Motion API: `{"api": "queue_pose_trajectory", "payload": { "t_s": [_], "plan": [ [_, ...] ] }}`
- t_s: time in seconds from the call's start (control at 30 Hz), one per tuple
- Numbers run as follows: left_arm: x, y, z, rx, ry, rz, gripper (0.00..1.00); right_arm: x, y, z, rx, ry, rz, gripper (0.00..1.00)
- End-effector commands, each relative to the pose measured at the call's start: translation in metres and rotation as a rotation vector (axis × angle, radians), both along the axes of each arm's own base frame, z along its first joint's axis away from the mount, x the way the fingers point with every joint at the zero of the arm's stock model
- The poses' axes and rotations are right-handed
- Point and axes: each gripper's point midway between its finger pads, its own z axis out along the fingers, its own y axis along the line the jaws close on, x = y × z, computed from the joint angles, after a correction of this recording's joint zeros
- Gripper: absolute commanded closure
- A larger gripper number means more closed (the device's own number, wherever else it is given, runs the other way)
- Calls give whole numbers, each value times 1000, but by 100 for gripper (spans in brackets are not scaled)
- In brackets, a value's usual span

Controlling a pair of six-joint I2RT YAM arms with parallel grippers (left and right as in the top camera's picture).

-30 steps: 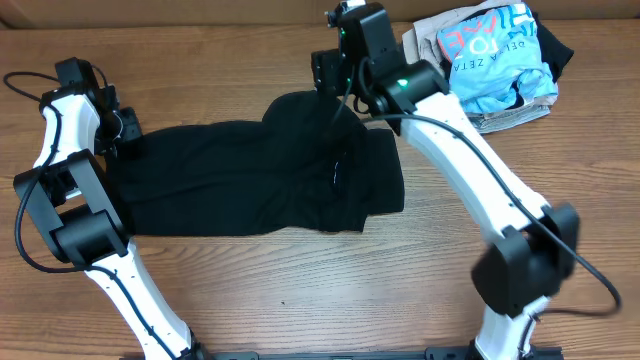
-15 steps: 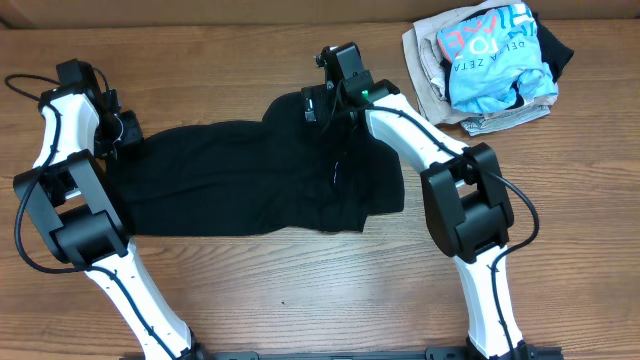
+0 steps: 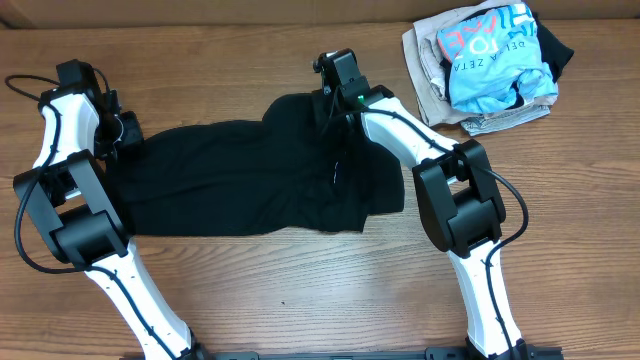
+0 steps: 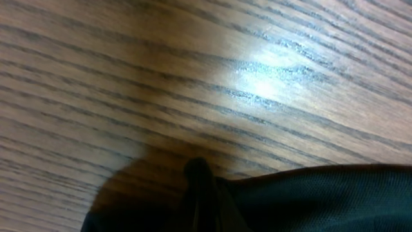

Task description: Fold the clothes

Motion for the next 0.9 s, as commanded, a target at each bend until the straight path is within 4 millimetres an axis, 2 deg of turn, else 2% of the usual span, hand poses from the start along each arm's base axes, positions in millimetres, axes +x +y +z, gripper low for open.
{"api": "queue_pose_trajectory", "payload": {
  "t_s": [0.0, 0.13, 0.23, 0.27, 0.33, 0.47, 0.6, 0.67, 0.77, 0.83, 0.87],
  "plan": [
    [-17, -1, -17, -13, 73, 14, 96, 12, -1, 34, 1, -30, 7, 78],
    [-17, -1, -17, -12, 76, 14, 96, -2, -3, 60, -54, 23, 51, 80],
    [-17, 0, -17, -10, 76, 14, 96, -25, -1, 68, -103, 97, 92, 80],
    [-18, 0, -17, -10, 77, 14, 96, -44, 2, 64, -132, 158, 114, 80],
    [-18, 0, -17, -10, 77, 14, 96, -70, 9, 57, -154, 237, 153, 80],
    [-17, 0, -17, -9, 76, 14, 96, -131, 35, 41, -174, 397, 263, 80],
    [-16, 0, -17, -8, 72, 14, 96, -177, 60, 36, -235, 458, 353, 80],
    [-16, 0, -17, -8, 72, 14, 96, -180, 63, 35, -289, 427, 328, 80],
    [-17, 0, -17, -9, 73, 14, 95, -158, 57, 37, -329, 344, 216, 72],
    [-17, 0, -17, -9, 73, 14, 95, -138, 50, 39, -314, 299, 161, 62],
    [-17, 0, -17, -9, 73, 14, 95, -126, 46, 41, -296, 278, 136, 54]
  ]
}}
